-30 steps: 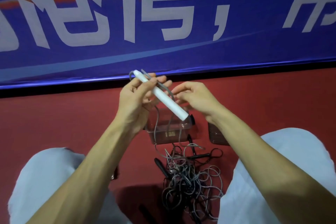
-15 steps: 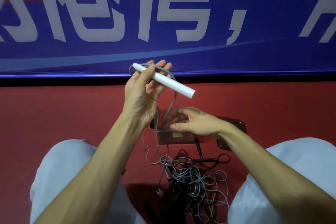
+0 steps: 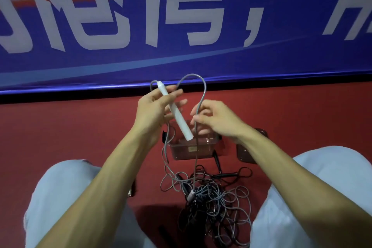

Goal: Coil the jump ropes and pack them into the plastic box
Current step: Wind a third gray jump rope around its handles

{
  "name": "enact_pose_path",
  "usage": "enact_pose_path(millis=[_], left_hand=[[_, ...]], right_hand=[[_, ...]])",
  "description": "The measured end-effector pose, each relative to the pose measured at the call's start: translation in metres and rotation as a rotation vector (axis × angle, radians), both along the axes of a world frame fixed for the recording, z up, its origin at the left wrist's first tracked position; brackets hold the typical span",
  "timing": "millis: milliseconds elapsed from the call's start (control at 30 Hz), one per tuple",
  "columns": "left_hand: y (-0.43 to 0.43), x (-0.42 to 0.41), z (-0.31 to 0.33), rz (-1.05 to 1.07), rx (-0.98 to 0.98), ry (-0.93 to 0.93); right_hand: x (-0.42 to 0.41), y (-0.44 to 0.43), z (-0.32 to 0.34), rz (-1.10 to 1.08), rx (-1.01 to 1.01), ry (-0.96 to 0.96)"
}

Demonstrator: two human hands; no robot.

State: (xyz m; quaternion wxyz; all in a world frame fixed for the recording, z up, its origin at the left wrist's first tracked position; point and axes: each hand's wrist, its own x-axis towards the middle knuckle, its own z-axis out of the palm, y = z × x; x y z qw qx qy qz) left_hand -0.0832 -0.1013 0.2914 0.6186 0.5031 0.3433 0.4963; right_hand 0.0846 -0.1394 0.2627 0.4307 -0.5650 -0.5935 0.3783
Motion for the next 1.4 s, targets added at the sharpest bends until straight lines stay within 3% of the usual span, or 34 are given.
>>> enact_pose_path(millis=[200, 400, 567, 767, 900, 1067, 1200, 1400], left_hand=[[0.001, 0.004, -0.006, -0.03, 0.078, 0.218], [-0.006, 0.009, -0.016, -0.307, 0.154, 0.522], [-0.016, 0.014, -0.016, -0.493, 0.081, 0.473], [-0.015, 0.015, -0.013, -0.38, 0.089, 0.336], [-0.01, 0.015, -0.01, -0.226, 0.035, 0.093], [-0.007, 0.009, 0.0, -0.129, -0.058, -0.191], [-0.005, 0.007, 0.001, -0.082, -0.073, -0.278], [-0.001, 0.007, -0.001, -0.036, -0.082, -0.296]], right_hand=[[0.011, -0.006, 0.02, -0.138, 0.097, 0.351], [0.013, -0.004, 0.033, -0.144, 0.181, 0.723], [0.02, -0.002, 0.034, -0.232, 0.224, 0.919], [0.023, 0.002, 0.031, -0.231, 0.232, 1.048], [0.018, 0.003, 0.025, -0.229, 0.097, 0.885], [0.011, 0.001, 0.012, -0.099, -0.1, 0.311], [0.007, -0.002, 0.007, 0.07, -0.132, -0.24], [0.001, -0.004, 0.004, -0.002, -0.103, -0.139]])
